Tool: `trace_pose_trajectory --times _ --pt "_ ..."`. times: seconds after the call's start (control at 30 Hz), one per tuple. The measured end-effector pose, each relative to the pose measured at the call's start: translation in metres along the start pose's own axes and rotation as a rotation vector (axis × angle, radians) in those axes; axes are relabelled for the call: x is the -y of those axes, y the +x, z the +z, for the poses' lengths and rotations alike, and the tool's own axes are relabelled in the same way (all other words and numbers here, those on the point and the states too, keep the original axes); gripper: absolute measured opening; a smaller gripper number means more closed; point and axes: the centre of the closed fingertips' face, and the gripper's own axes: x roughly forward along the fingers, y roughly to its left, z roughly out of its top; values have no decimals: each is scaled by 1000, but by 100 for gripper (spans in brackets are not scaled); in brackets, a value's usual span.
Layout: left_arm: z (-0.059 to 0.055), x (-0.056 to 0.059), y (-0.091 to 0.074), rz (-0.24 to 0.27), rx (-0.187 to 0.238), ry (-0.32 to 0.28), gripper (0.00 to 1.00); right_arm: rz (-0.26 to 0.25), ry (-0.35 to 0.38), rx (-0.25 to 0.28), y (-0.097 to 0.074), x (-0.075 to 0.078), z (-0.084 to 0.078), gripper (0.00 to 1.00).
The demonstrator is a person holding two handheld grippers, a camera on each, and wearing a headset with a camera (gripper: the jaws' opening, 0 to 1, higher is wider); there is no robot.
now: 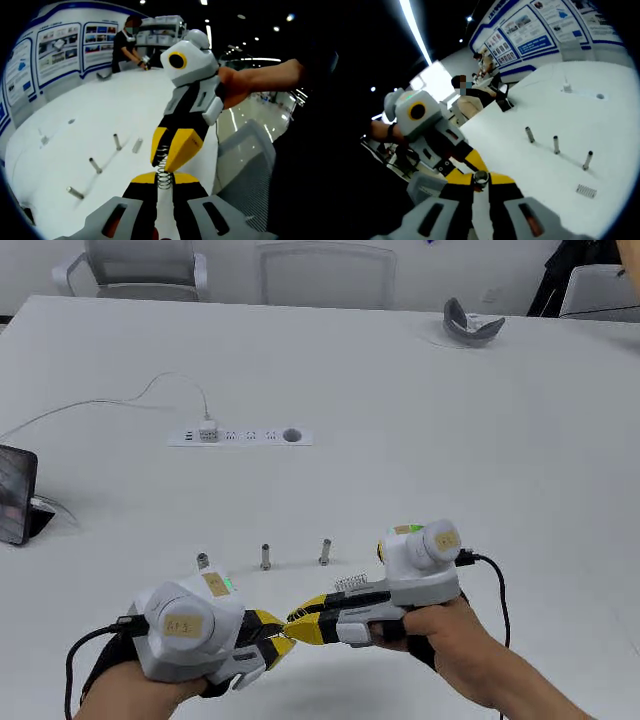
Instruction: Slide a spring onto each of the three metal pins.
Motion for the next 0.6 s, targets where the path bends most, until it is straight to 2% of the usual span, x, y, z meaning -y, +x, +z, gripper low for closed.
trace_pose_trajectory --times 0.33,0.47,0.6 --pt "34 -5 1 -46 72 53 10 11 -248 -205 -18 0 24 12" --pt "49 -4 -3 -68 105 88 10 20 -361 -297 -25 -4 35 13" --pt "59 -2 -4 -88 120 116 10 30 -455 -390 -29 -8 40 13"
